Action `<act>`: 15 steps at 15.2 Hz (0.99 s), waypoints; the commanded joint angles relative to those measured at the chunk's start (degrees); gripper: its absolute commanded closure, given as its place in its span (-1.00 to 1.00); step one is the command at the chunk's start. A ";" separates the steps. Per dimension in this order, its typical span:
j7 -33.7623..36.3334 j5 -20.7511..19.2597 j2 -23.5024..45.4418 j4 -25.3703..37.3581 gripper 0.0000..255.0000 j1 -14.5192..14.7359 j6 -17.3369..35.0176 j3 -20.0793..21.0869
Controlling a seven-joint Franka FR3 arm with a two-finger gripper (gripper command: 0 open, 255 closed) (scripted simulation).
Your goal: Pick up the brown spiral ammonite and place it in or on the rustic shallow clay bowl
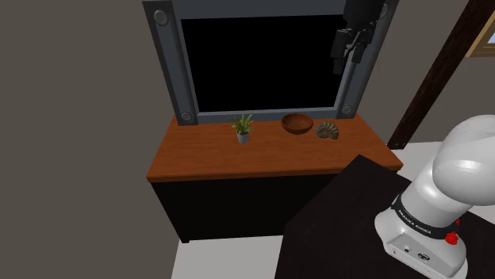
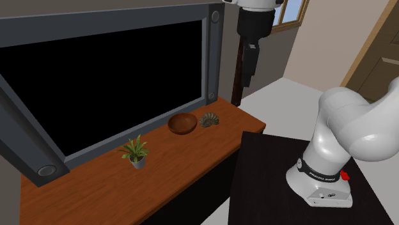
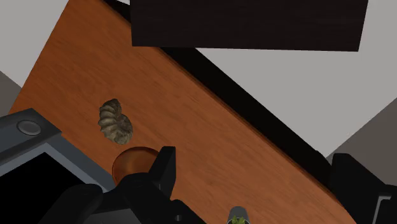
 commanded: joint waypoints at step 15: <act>-16.69 -8.84 7.22 -15.36 -1.00 -3.80 24.86 -14.33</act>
